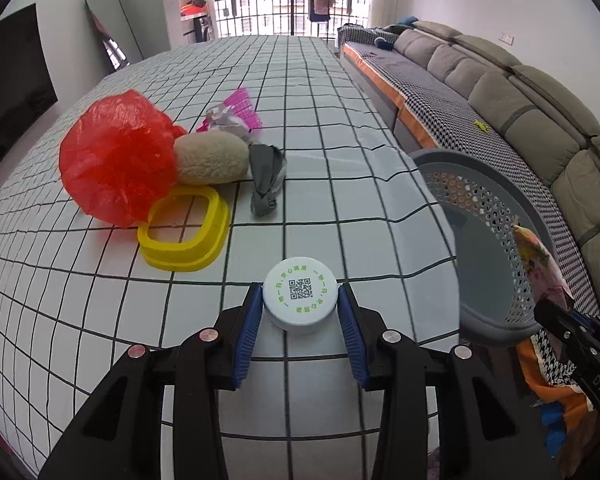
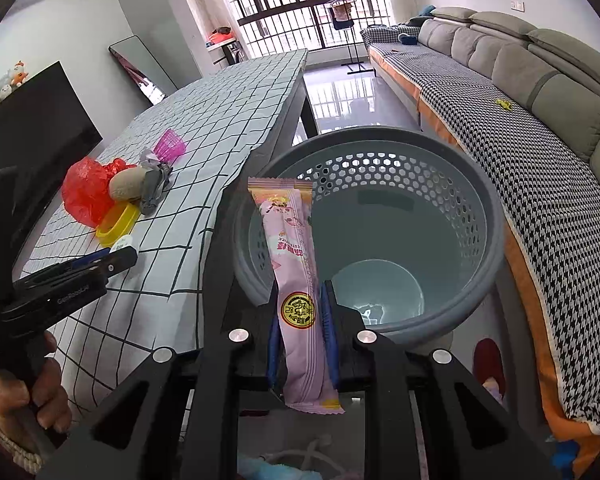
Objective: Collect trash
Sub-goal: 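Carry wrapper and lid over the grey basket and open both grippers, then move both open grippers from the basket back toward the table items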
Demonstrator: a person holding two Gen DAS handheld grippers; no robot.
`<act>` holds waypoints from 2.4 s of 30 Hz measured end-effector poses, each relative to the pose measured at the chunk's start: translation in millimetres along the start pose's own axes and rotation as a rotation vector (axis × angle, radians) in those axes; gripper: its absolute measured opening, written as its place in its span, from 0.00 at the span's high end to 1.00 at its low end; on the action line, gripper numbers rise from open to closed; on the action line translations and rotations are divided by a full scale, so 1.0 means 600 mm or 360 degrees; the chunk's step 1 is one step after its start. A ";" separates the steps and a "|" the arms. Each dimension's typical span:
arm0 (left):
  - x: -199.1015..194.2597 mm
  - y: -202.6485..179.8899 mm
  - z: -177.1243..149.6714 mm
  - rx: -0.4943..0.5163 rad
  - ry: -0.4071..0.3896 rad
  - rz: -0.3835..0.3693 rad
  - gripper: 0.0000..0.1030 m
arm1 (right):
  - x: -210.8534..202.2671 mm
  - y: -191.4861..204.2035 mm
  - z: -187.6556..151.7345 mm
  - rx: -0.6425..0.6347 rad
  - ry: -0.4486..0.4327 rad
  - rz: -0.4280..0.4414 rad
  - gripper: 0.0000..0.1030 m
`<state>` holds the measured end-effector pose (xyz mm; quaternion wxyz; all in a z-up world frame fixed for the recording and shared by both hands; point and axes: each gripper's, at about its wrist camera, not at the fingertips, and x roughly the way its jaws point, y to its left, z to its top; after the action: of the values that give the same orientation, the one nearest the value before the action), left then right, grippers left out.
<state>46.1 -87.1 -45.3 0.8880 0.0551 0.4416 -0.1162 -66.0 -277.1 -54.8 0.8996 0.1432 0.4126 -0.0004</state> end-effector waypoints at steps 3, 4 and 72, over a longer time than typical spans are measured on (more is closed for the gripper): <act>-0.009 -0.040 0.012 0.0061 -0.0029 -0.0043 0.63 | -0.004 -0.021 0.006 0.0030 -0.0012 -0.0038 0.82; -0.010 -0.054 0.016 0.0086 -0.0034 -0.0060 0.63 | -0.006 -0.030 0.008 0.0039 -0.0013 -0.0052 0.82; 0.005 -0.152 0.070 0.0191 -0.0054 -0.0115 0.35 | 0.006 -0.081 0.056 0.0068 -0.0013 -0.0151 0.55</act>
<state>56.6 -184.0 -21.8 0.8857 0.0902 0.4204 -0.1752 -44.5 -331.8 -49.2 0.8970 0.1425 0.4151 -0.0525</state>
